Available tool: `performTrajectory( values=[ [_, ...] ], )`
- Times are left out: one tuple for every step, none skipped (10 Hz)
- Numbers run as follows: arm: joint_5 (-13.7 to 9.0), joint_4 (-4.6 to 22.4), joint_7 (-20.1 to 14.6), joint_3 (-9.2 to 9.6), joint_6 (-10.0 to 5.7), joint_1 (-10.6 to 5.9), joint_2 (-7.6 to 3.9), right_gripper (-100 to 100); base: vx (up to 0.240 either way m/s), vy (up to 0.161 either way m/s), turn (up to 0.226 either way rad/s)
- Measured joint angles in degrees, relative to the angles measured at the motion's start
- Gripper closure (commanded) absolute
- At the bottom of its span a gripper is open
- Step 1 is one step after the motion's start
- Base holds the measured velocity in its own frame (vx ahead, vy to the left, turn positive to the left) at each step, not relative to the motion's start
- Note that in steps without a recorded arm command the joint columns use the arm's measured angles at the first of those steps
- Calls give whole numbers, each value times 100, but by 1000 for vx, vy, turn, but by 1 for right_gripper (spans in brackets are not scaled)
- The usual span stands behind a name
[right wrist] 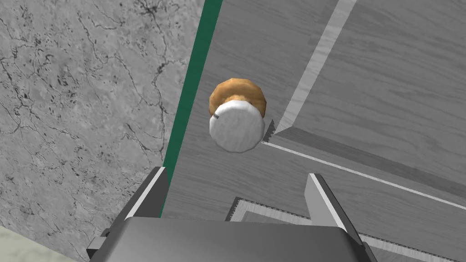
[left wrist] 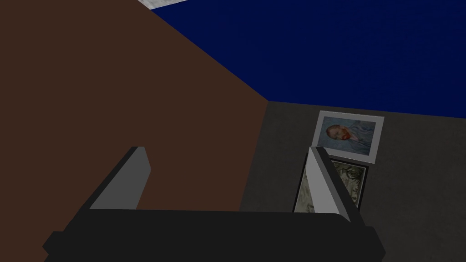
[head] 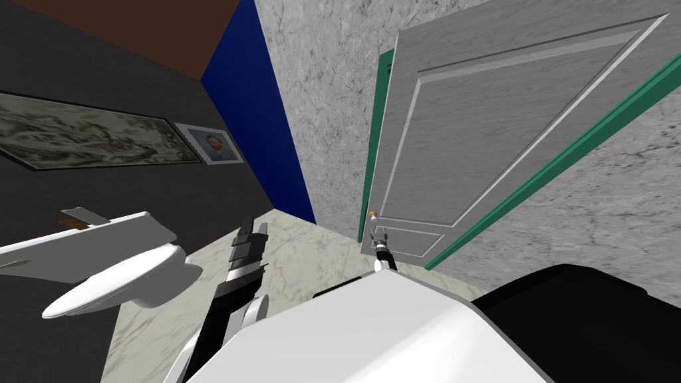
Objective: Pull the door open
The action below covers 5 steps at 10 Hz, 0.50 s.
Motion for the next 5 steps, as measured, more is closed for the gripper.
performTrajectory(
  values=[
    [-82, -20, -170, 33, -4, -1, 16, -100, -42, -14, 26],
    [-123, -44, -286, 47, -1, 5, 23, -100, -40, -11, 31],
    [-180, -55, -429, 70, -1, 3, 32, -100, -47, -9, 42],
    [-251, -83, -592, 96, 1, 6, 43, -100, -59, -12, 38],
    [-321, -110, -754, 122, 5, 10, 53, -100, -54, -13, 38]
  ],
)
